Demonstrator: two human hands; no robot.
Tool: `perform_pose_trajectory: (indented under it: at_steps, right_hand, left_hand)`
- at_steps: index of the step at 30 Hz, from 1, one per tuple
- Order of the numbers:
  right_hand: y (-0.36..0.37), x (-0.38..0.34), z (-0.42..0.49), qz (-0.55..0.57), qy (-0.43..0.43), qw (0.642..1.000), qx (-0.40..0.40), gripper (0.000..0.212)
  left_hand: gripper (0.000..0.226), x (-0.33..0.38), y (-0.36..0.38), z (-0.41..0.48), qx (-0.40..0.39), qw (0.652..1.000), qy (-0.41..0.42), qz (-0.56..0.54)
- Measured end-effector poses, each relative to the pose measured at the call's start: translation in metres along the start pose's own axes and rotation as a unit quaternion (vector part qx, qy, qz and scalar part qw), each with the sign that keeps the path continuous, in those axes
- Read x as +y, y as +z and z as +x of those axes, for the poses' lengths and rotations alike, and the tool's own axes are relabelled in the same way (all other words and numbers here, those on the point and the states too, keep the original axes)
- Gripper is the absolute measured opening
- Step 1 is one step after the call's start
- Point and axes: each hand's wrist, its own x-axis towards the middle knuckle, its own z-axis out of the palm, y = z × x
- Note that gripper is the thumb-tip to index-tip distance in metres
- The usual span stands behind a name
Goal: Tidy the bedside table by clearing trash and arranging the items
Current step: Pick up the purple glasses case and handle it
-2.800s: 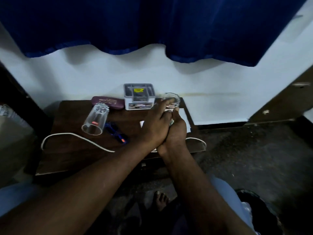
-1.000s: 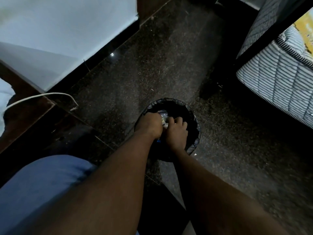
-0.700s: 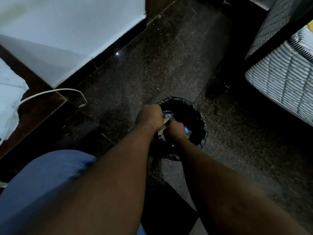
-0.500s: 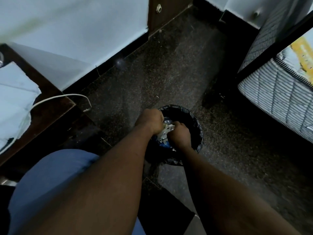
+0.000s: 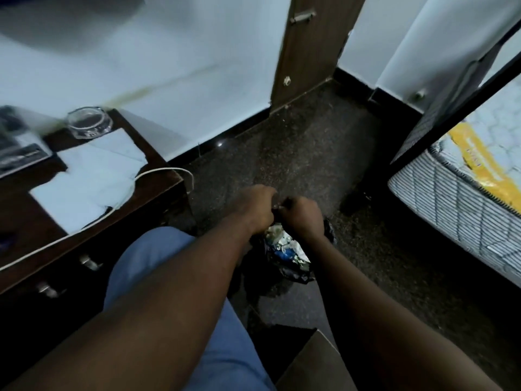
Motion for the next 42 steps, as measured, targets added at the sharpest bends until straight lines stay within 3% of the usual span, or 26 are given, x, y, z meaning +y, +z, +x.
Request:
perform_pose_trajectory:
  at_steps: [3,7,13,19,22,25,27,29,36,42]
  right_hand:
    - [-0.018,-0.051,-0.004,-0.005,-0.077,0.997,-0.009,0.016]
    - [-0.027,-0.140,-0.021,-0.010,-0.203,0.979,0.017,0.016]
    - [-0.008,-0.268,-0.057,-0.002,-0.335,0.942,-0.030,0.021]
    - [0.041,-0.354,-0.103,-0.002,-0.412,0.907,-0.091,0.009]
    - [0.061,-0.384,-0.120,0.003,-0.442,0.891,-0.106,0.020]
    - [0.082,-0.406,-0.133,0.006,-0.463,0.878,-0.120,0.034]
    - [0.100,-0.420,-0.135,-0.004,-0.475,0.871,-0.123,0.024]
    - [0.117,-0.429,-0.133,-0.019,-0.489,0.864,-0.117,0.015]
    - [0.159,-0.456,-0.117,-0.057,-0.500,0.854,-0.133,0.018]
    - [0.175,-0.475,-0.096,-0.070,-0.512,0.844,-0.144,0.015]
  left_hand:
    - [0.051,-0.016,-0.040,-0.023,0.097,0.995,-0.024,-0.003]
    - [0.041,-0.057,-0.097,-0.067,0.196,0.978,-0.067,0.012]
    - [0.052,-0.142,-0.161,-0.153,0.249,0.952,-0.175,0.035]
    - [0.055,-0.205,-0.192,-0.221,0.249,0.934,-0.245,0.073]
    - [0.041,-0.232,-0.196,-0.246,0.255,0.926,-0.265,0.082]
    - [0.042,-0.262,-0.198,-0.266,0.245,0.920,-0.293,0.088]
    - [0.047,-0.283,-0.198,-0.275,0.243,0.918,-0.302,0.079]
    - [0.048,-0.300,-0.197,-0.282,0.251,0.918,-0.301,0.064]
    - [0.044,-0.353,-0.193,-0.280,0.268,0.918,-0.288,0.046]
    - [0.027,-0.387,-0.205,-0.267,0.222,0.937,-0.261,0.072]
